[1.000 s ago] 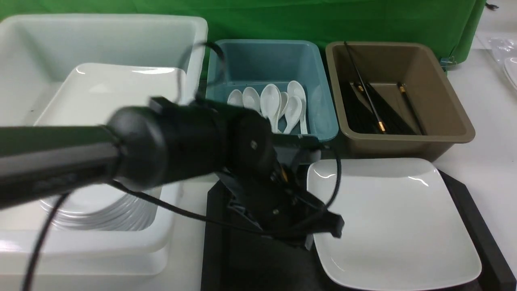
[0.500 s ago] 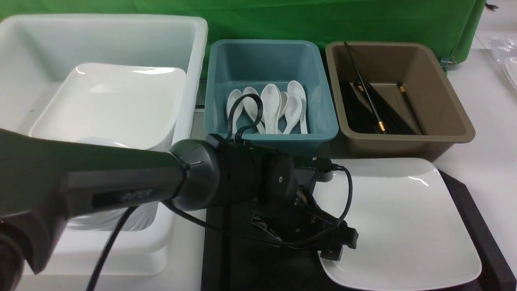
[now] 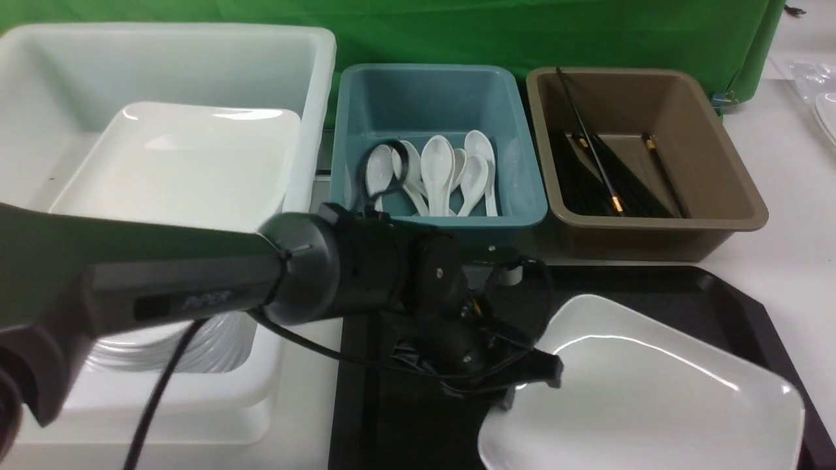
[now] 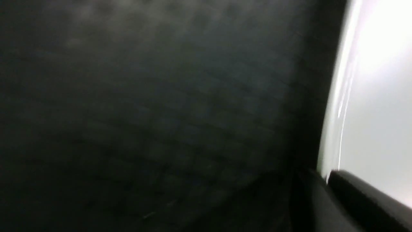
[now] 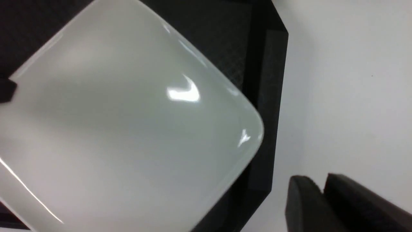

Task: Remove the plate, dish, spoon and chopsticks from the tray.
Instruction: Use the left arm to grab a plate from the dinner plate, then use the right arm to grab a plate from the dinner plate

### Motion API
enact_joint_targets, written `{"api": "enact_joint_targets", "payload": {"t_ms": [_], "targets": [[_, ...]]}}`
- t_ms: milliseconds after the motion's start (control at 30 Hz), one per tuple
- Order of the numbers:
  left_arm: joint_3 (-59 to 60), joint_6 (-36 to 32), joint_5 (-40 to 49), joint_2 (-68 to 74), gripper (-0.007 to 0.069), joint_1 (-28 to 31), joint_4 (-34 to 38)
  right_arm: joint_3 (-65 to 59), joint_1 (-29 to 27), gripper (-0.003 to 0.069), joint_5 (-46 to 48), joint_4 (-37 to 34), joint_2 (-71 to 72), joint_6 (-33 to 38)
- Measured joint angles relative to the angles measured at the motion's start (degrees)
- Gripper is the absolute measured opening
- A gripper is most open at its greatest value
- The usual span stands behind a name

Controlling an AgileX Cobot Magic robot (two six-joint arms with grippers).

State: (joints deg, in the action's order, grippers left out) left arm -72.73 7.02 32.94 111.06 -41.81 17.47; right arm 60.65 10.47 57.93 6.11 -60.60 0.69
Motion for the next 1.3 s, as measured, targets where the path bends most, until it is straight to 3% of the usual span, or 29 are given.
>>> {"api": "enact_joint_targets", "payload": {"t_ms": [333, 1000, 1133, 1233, 1300], "targets": [[0.0, 0.0, 4.2, -4.4, 0.0013, 4.7, -1.1, 0.0, 0.0, 0.014, -0.2, 0.0, 0.0, 0.0], [2.3, 2.8, 16.2, -4.4, 0.0016, 4.9, -1.6, -2.7, 0.0, 0.0146, -1.4, -2.3, 0.1, -0.3], [2.3, 2.8, 16.4, -4.4, 0.0018, 4.9, -1.8, -8.4, 0.0, 0.0211, -6.9, -2.7, -0.9, -3.5], [2.3, 2.9, 16.5, -4.4, 0.0019, 4.9, -1.8, -11.1, -0.8, 0.0328, -10.0, -3.3, -6.0, -5.0], [2.3, 3.0, 16.6, -4.4, 0.0021, 4.9, -1.9, -11.2, -1.9, 0.0363, -10.9, -4.6, -9.1, -4.8]]}}
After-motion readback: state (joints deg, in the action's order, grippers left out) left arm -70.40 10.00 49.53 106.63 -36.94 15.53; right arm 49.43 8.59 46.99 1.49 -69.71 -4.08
